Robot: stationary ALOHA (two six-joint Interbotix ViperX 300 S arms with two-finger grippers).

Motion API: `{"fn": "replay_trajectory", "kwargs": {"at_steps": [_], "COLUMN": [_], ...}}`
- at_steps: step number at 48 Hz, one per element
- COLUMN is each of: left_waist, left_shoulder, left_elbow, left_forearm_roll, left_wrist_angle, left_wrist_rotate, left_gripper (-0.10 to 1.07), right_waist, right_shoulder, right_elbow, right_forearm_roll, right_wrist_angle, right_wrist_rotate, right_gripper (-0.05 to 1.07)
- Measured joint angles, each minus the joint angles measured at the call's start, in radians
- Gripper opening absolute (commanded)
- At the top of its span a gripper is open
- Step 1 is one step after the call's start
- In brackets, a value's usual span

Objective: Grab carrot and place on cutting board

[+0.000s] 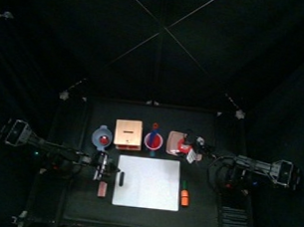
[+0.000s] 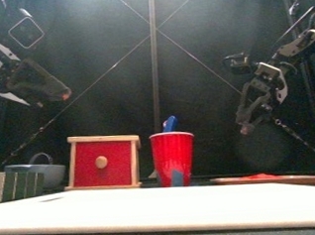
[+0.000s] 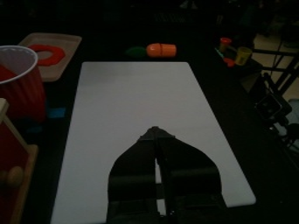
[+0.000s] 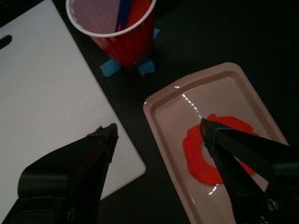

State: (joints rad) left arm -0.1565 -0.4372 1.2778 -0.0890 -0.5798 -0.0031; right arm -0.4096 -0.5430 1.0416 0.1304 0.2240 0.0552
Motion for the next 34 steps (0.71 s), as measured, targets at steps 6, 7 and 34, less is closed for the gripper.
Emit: {"fn": "replay_trajectory", "kwargs": {"at_steps": [6,7,34], "left_waist": [0.000,0.000,0.032], "left_shoulder": [0.002,0.000,0.002], "left_elbow": [0.000,0.000,0.000], "left_forearm_roll": [0.000,0.000,0.000], "left_wrist_angle": [0.000,0.000,0.002], "left_wrist_rotate": [0.000,0.000,0.002], "left_gripper": [0.28,0.28,0.28], "right_waist": [0.025,0.032,0.187], "right_shoulder": [-0.005,-0.008,-0.094], "right_elbow": [-0.002,-0.002,0.064], "right_forearm_roll": [0.084,0.104,0.505], "right_wrist_angle": [0.025,0.032,0.313], "right_wrist_rotate": [0.002,0.002,0.006], "right_gripper": [1.04,1.04,1.04]}}
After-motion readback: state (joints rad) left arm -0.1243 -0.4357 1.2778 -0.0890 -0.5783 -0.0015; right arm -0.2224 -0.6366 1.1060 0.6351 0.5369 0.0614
